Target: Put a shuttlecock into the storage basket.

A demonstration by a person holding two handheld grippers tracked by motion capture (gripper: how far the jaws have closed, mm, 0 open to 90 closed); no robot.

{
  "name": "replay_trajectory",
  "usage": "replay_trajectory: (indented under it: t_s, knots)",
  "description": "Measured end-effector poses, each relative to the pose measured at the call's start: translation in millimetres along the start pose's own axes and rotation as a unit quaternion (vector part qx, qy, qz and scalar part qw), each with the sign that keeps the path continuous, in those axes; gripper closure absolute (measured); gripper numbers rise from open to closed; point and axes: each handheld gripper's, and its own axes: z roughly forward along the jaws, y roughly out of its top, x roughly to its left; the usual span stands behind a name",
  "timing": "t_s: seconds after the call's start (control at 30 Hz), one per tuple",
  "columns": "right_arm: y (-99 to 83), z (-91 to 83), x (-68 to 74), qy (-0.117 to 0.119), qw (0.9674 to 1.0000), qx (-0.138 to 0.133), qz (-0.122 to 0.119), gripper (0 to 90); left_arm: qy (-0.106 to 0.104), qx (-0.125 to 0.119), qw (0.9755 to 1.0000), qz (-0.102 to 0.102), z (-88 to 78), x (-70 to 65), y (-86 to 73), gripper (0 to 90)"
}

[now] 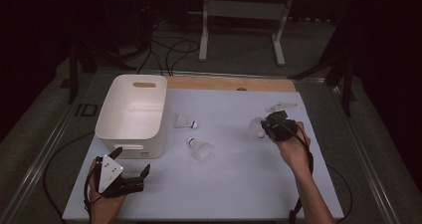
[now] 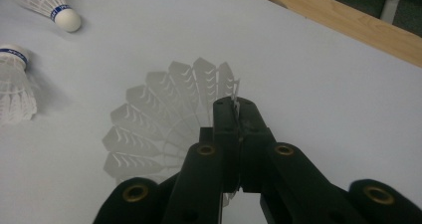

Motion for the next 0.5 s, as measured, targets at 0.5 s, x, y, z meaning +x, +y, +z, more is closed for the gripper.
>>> replay_trajectory:
  t_s: [0.5]
  knots:
    - [12.3, -2.7, 3.4, 0.004, 0.9999, -0.015, -0.002, 89.0, 0.0, -0.002, 1.0, 0.001, -0.5, 0.2, 0.2, 0.0]
